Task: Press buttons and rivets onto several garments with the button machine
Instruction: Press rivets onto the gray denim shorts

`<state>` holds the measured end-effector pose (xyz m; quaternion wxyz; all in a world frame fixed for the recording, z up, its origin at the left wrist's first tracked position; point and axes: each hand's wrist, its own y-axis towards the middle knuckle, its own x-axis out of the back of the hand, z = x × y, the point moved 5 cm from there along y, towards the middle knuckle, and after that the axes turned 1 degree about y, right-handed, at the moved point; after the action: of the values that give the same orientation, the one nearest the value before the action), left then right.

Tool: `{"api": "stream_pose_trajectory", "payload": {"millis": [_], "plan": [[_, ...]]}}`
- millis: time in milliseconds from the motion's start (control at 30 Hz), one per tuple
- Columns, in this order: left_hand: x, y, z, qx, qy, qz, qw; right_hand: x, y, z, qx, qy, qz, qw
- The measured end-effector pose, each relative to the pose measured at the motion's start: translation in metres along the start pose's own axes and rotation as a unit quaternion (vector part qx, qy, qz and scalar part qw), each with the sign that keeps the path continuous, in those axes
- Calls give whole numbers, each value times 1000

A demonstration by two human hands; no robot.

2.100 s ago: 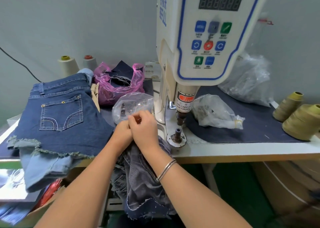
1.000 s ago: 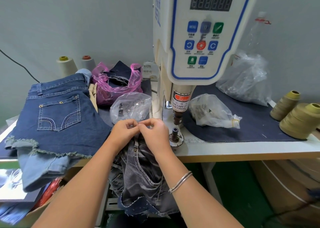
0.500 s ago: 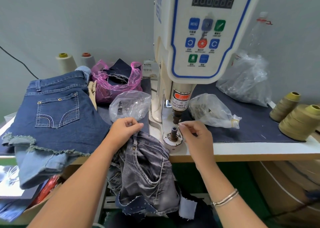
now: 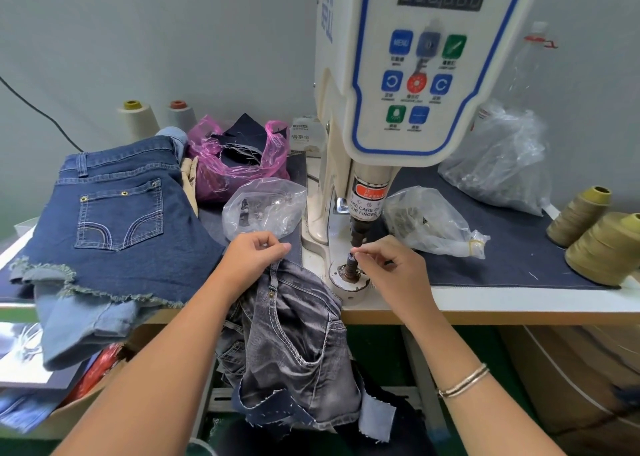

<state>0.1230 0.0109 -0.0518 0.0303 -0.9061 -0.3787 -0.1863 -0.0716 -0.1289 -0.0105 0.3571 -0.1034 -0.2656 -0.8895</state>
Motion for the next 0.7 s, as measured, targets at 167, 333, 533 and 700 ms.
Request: {"api": "stream_pose_trajectory", "payload": {"millis": [167, 333, 533, 700], "plan": [[1, 1, 1, -3, -1, 0, 1000, 6, -7, 4, -7, -3, -38, 999], [-1, -6, -14, -19, -24, 37, 999, -2, -42, 19, 22, 12, 6, 1000], [-7, -29, -73, -44, -63, 186, 979, -31, -66, 24, -89, 31, 306, 948], [3, -39, -112, -91, -69, 212, 971, -27, -65, 29, -104, -128, 385, 908]]}}
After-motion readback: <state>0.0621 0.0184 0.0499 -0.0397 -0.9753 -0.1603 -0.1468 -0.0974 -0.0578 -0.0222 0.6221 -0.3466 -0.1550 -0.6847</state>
